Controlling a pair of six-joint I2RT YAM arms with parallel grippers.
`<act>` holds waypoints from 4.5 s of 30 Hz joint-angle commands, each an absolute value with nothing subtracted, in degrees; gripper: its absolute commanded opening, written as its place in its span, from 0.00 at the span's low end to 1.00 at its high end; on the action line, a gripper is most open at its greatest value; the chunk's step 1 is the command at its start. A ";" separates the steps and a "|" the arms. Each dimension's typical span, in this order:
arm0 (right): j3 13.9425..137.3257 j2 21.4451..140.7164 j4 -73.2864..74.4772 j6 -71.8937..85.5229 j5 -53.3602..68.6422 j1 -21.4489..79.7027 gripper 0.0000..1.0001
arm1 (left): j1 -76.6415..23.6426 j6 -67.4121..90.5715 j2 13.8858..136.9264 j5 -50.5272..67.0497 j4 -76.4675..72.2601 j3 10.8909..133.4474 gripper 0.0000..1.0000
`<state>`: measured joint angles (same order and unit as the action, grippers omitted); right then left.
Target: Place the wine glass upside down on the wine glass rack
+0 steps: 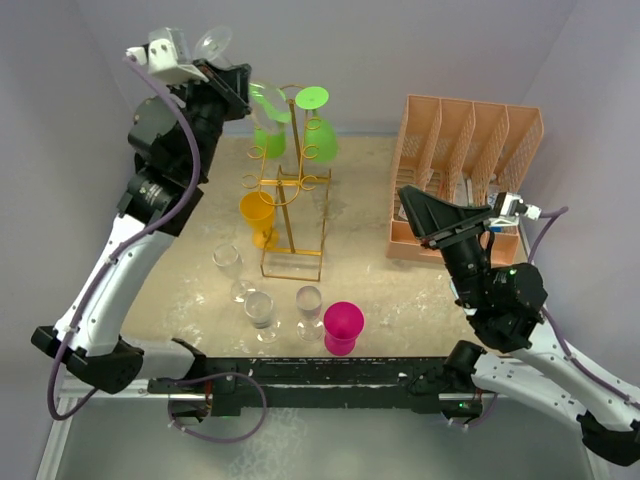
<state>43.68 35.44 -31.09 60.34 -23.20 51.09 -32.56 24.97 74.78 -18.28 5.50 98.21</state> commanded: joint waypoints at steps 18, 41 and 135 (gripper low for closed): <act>36.56 26.67 -27.29 61.91 -25.23 51.15 0.69 | 0.61 24.64 78.56 12.78 -8.89 83.76 0.00; 37.80 27.46 -25.70 61.89 -25.08 51.15 0.69 | 0.68 7.77 85.13 35.92 -14.05 76.60 0.00; 38.87 30.65 -28.74 59.77 -20.58 51.16 0.68 | -5.27 -4.96 94.44 49.40 -14.79 81.47 0.00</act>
